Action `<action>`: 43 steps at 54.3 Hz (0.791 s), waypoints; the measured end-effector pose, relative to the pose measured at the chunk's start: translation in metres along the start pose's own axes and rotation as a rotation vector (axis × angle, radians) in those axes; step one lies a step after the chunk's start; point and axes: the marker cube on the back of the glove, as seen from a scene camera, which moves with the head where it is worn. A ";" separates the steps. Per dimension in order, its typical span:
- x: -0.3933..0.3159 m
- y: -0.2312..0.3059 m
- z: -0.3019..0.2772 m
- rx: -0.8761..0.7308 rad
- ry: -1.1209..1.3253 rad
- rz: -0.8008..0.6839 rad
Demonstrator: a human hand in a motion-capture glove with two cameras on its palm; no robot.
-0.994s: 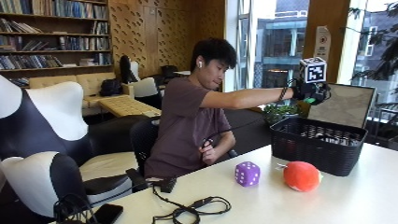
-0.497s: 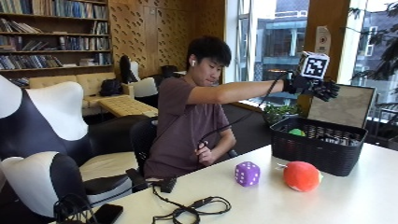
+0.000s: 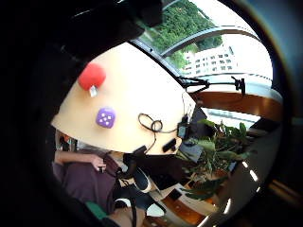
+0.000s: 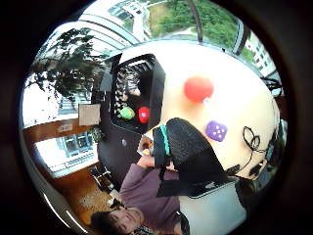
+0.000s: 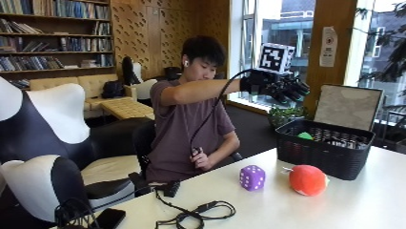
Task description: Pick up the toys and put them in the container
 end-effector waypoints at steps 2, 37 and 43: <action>0.017 0.003 0.006 -0.001 -0.003 0.084; -0.006 0.020 0.311 0.038 -0.065 -0.006; -0.002 0.017 0.313 0.142 -0.011 -0.008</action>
